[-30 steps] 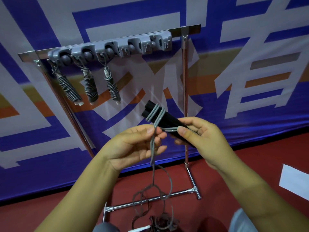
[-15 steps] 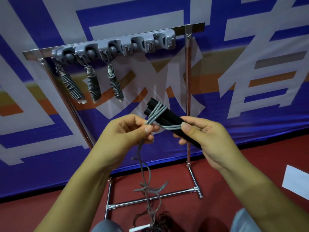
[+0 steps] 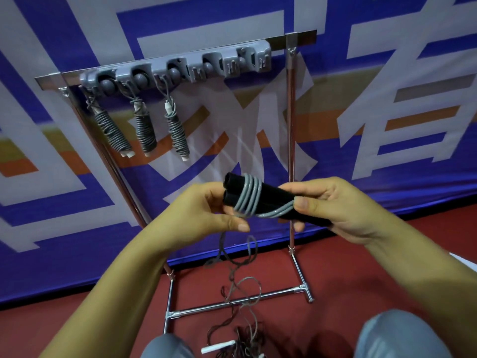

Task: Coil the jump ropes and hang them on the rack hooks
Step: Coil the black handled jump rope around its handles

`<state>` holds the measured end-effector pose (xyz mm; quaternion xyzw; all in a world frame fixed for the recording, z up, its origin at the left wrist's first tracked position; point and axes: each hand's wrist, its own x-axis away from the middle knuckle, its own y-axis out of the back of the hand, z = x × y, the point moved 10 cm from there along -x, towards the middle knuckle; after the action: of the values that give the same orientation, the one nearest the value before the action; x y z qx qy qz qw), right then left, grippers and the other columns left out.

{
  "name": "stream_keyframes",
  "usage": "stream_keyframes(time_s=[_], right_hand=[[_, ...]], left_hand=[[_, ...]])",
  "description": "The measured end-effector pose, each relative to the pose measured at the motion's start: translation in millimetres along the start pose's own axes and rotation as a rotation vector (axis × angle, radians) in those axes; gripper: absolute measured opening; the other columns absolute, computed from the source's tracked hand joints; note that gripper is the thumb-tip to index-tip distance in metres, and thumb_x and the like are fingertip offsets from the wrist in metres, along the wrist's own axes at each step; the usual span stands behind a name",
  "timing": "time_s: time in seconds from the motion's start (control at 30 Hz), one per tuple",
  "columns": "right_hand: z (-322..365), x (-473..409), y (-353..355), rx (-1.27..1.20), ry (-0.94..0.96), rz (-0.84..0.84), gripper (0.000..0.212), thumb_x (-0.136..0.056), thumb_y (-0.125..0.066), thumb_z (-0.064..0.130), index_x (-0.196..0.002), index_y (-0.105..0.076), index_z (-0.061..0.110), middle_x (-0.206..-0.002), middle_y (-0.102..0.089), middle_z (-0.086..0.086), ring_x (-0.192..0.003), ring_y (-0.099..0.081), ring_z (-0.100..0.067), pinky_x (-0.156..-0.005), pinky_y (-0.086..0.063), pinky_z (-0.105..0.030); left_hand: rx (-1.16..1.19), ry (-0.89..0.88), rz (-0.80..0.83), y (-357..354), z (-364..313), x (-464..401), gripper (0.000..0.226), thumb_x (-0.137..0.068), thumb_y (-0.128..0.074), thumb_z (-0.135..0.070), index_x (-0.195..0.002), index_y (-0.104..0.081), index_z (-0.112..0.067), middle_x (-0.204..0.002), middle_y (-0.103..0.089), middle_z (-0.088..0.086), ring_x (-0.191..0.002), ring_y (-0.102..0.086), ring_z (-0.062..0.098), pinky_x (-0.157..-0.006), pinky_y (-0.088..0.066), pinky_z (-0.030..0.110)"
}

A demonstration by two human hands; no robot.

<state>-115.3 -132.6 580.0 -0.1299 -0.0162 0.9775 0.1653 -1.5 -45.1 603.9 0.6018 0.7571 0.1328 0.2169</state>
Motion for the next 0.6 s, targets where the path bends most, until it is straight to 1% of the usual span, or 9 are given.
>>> stream_keyframes(time_s=[0.07,0.17,0.2,0.27,0.33,0.4,0.47,0.57,0.6], right_hand=[[-2.2,2.1,-2.3,0.017,-0.028,0.063,0.048,-0.070,-0.077,0.042,-0.112,-0.070,0.021,-0.096,-0.074,-0.007,-0.068,-0.066,-0.013,-0.065,-0.053,-0.019],[-5.7,4.5,-3.4,0.032,-0.091,0.141,0.043,-0.072,-0.074,0.034,-0.111,-0.071,0.017,-0.100,-0.074,-0.006,-0.075,-0.069,-0.011,-0.063,-0.054,-0.019],[-7.3,5.6,-3.3,0.039,-0.117,0.164,0.045,-0.072,-0.074,0.033,-0.112,-0.070,0.014,-0.101,-0.073,-0.007,-0.073,-0.069,-0.010,-0.064,-0.054,-0.019],[-7.3,7.8,-8.5,0.098,-0.155,0.241,0.046,-0.076,-0.074,0.034,-0.116,-0.068,0.012,-0.101,-0.073,-0.006,-0.066,-0.066,-0.010,-0.067,-0.053,-0.020],[-4.5,10.8,-17.3,0.208,-0.181,0.334,0.040,-0.081,-0.070,0.028,-0.118,-0.067,0.014,-0.098,-0.073,0.000,-0.065,-0.065,-0.009,-0.071,-0.051,-0.021],[-2.5,12.1,-21.5,0.319,-0.218,0.387,0.035,-0.085,-0.064,0.019,-0.119,-0.065,0.015,-0.095,-0.073,0.008,-0.066,-0.064,-0.007,-0.074,-0.050,-0.023],[-3.8,13.6,-23.5,0.394,-0.269,0.425,0.034,-0.087,-0.063,0.018,-0.121,-0.064,0.017,-0.098,-0.073,0.008,-0.066,-0.064,-0.008,-0.076,-0.050,-0.024],[-14.6,17.3,-28.0,0.511,-0.359,0.501,0.033,-0.089,-0.063,0.020,-0.122,-0.066,0.018,-0.105,-0.073,-0.003,-0.066,-0.065,-0.010,-0.075,-0.049,-0.022],[-19.0,17.7,-29.4,0.561,-0.381,0.526,0.032,-0.090,-0.063,0.021,-0.122,-0.066,0.019,-0.105,-0.072,-0.006,-0.066,-0.065,-0.010,-0.074,-0.049,-0.021]], left_hand=[[-0.106,-0.021,0.053,-7.2,-2.2,0.5,0.031,-0.057,-0.080,-0.021,-0.088,-0.075,-0.022,-0.087,-0.075,0.000,-0.085,-0.070,0.015,-0.079,-0.054,0.021],[-0.160,-0.065,0.133,-19.5,-3.4,2.7,0.020,-0.062,-0.078,-0.025,-0.081,-0.077,-0.021,-0.084,-0.072,-0.022,-0.083,-0.067,-0.005,-0.076,-0.047,0.009],[-0.178,-0.085,0.155,-23.0,-3.1,3.3,0.013,-0.065,-0.080,-0.027,-0.077,-0.076,-0.023,-0.080,-0.070,-0.022,-0.078,-0.065,-0.006,-0.073,-0.046,0.008],[-0.234,-0.126,0.177,-24.8,0.6,3.5,0.010,-0.073,-0.078,-0.029,-0.069,-0.069,-0.026,-0.073,-0.059,-0.011,-0.066,-0.057,-0.002,-0.065,-0.043,0.010],[-0.278,-0.158,0.226,-30.0,6.5,2.5,0.006,-0.078,-0.066,-0.025,-0.073,-0.068,-0.028,-0.075,-0.050,-0.009,-0.066,-0.052,0.001,-0.065,-0.043,0.016],[-0.293,-0.155,0.261,-34.5,15.3,0.0,0.008,-0.081,-0.064,-0.022,-0.082,-0.067,-0.029,-0.085,-0.054,-0.012,-0.076,-0.058,0.008,-0.073,-0.048,0.025],[-0.302,-0.146,0.286,-37.8,20.7,-1.2,0.007,-0.086,-0.063,-0.022,-0.084,-0.065,-0.028,-0.092,-0.059,-0.010,-0.085,-0.062,0.014,-0.079,-0.050,0.031],[-0.307,-0.066,0.352,-41.4,29.5,-1.0,0.008,-0.089,-0.062,-0.022,-0.082,-0.064,-0.024,-0.087,-0.066,-0.008,-0.083,-0.065,0.013,-0.077,-0.052,0.030],[-0.326,-0.048,0.361,-42.0,30.8,-1.4,0.007,-0.089,-0.063,-0.024,-0.082,-0.065,-0.025,-0.085,-0.067,-0.009,-0.081,-0.065,0.013,-0.075,-0.053,0.033]])
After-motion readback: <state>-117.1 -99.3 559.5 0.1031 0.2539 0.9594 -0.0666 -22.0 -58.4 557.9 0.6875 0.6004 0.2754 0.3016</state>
